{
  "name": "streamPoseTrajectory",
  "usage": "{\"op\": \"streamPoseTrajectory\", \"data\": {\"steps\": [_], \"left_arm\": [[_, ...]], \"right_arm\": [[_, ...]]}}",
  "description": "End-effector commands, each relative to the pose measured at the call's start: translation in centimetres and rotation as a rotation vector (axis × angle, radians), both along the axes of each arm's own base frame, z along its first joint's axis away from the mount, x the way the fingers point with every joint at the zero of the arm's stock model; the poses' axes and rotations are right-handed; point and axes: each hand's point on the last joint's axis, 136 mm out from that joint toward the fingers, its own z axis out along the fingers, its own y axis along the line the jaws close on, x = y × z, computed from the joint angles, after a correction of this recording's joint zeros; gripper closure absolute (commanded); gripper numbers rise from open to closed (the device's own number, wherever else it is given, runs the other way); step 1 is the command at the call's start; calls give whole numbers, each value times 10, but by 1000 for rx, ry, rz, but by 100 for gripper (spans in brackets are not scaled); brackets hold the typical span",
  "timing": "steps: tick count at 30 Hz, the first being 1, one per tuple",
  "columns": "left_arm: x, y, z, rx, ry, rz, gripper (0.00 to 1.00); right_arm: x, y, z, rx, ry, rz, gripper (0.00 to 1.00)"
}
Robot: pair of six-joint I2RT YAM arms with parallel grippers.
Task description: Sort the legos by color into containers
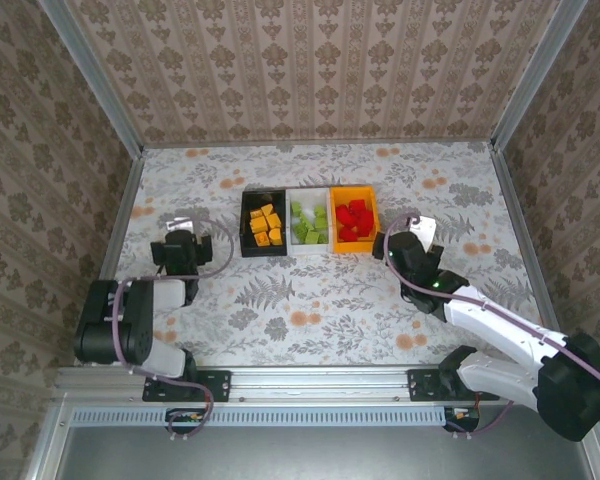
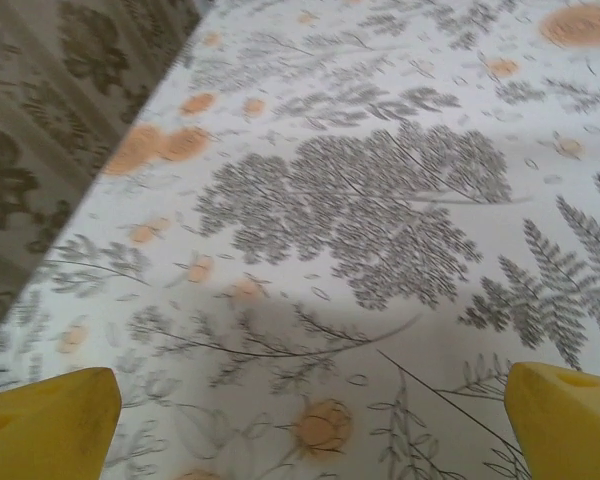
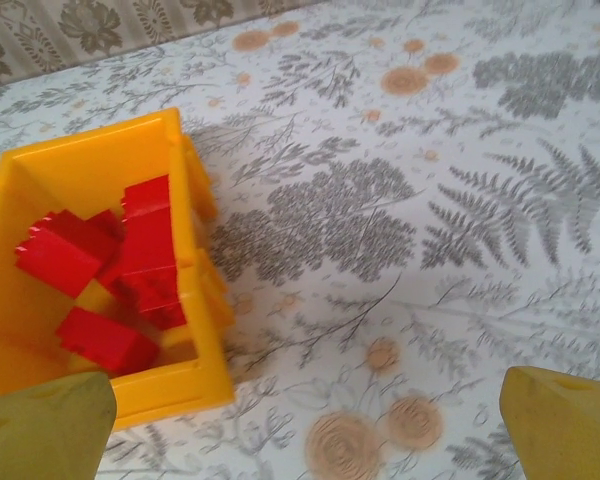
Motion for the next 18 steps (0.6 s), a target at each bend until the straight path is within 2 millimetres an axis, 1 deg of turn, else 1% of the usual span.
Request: {"op": "streamPoseTrajectory", "data": {"steps": [1, 2, 3, 5, 7, 10, 13, 15, 17, 18], "left_arm": [[24, -18, 33, -6, -189, -114, 0], [25, -18, 30, -38, -157, -121, 0], [28, -17, 32, -46, -168, -133, 0], [29, -18, 29, -84, -146, -162, 0], [31, -27, 28, -91, -141, -223, 0], [30, -29, 28, -95, -140, -239, 0], [30, -32, 29, -99, -142, -259, 0], [31, -30, 29, -116, -142, -265, 0], [30, -33, 29, -117, -144, -281, 0], [29, -37, 29, -117, -147, -303, 0]], "right_arm": [[14, -15, 28, -110, -117, 0, 0], [17, -24, 34, -135, -133, -17, 0], [20, -34, 38, -158, -151, -36, 0], [27, -50, 42, -182, -182, -57, 0], [36, -58, 40, -198, -203, -30, 0], [49, -70, 23, -256, -177, -15, 0], [57, -82, -4, -330, -94, -22, 0], [59, -87, -18, -293, -129, -11, 0], [63, -92, -17, -248, -176, -1, 0], [65, -90, -16, -233, -190, 27, 0]]}}
